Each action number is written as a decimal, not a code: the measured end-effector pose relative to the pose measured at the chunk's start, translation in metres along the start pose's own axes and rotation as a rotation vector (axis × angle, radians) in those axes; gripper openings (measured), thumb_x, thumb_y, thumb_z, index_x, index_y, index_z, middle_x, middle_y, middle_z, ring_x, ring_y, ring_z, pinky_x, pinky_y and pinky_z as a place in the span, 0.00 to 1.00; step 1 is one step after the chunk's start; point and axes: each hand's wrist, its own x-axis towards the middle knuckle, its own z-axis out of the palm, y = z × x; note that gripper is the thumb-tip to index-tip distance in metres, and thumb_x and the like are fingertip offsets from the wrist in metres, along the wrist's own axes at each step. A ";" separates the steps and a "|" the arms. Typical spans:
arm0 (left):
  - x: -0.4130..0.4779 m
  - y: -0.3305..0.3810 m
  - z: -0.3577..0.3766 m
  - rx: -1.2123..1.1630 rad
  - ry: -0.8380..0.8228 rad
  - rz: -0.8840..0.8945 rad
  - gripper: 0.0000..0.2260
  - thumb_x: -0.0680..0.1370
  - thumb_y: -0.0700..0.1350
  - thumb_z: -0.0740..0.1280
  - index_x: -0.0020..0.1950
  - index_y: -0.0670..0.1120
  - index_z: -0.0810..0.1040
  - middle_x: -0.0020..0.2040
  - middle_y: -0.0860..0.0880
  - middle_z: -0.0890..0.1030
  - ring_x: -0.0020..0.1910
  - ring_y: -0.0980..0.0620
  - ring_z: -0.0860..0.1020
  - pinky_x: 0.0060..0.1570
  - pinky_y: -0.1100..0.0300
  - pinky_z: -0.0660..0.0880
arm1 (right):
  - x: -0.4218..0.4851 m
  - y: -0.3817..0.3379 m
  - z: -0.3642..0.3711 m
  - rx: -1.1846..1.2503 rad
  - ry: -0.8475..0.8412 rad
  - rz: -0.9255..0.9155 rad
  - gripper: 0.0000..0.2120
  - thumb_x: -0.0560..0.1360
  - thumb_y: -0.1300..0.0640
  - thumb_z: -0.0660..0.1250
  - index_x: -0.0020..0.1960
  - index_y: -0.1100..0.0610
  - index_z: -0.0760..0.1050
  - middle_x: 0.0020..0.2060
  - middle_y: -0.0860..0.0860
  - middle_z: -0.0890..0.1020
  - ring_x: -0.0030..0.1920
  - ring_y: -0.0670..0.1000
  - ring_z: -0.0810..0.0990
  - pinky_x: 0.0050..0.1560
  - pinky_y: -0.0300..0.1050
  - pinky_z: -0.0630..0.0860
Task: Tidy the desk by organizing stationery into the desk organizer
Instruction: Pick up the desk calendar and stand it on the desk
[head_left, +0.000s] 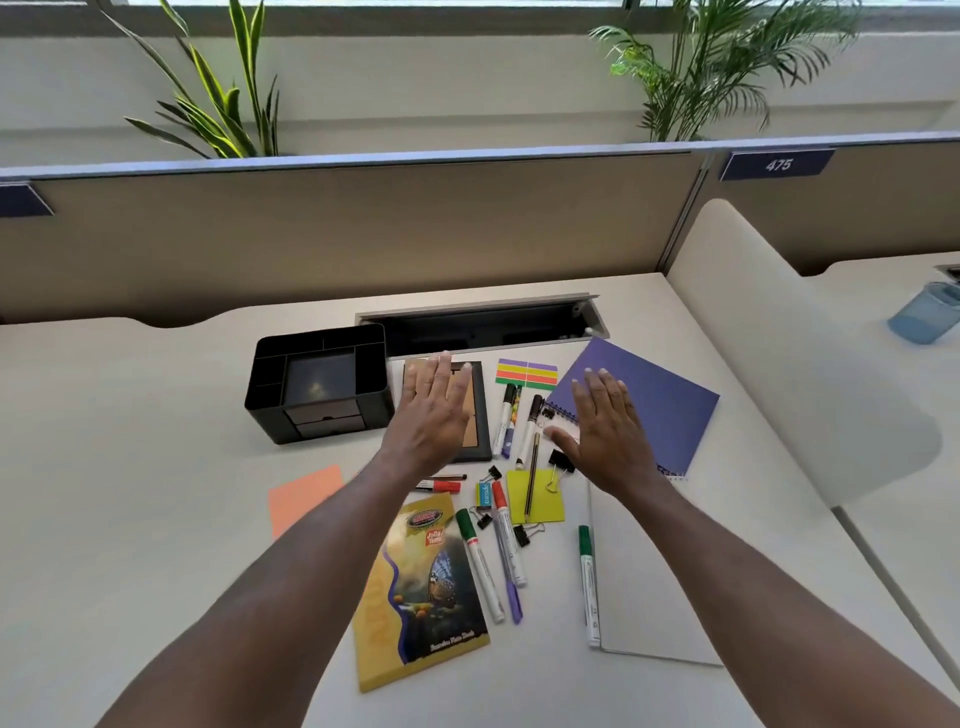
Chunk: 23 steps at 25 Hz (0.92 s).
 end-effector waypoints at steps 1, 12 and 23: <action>0.004 0.006 0.007 -0.008 -0.033 0.010 0.26 0.82 0.51 0.46 0.78 0.46 0.45 0.79 0.40 0.46 0.77 0.42 0.42 0.75 0.44 0.40 | -0.002 0.007 0.008 0.002 -0.018 0.020 0.39 0.77 0.33 0.44 0.73 0.62 0.63 0.73 0.61 0.65 0.75 0.61 0.59 0.74 0.56 0.53; 0.107 0.090 0.066 -0.186 -0.244 0.147 0.25 0.82 0.51 0.52 0.78 0.46 0.52 0.77 0.42 0.59 0.77 0.42 0.54 0.73 0.37 0.45 | -0.015 0.087 0.061 -0.022 -0.165 0.254 0.26 0.77 0.46 0.50 0.64 0.61 0.73 0.63 0.64 0.74 0.64 0.68 0.71 0.64 0.62 0.68; 0.162 0.122 0.084 -0.097 -0.320 0.039 0.21 0.80 0.55 0.57 0.67 0.43 0.67 0.62 0.41 0.76 0.61 0.39 0.73 0.61 0.39 0.65 | -0.013 0.109 0.055 0.347 -0.016 0.806 0.23 0.77 0.49 0.63 0.69 0.58 0.66 0.59 0.64 0.73 0.60 0.65 0.71 0.54 0.53 0.72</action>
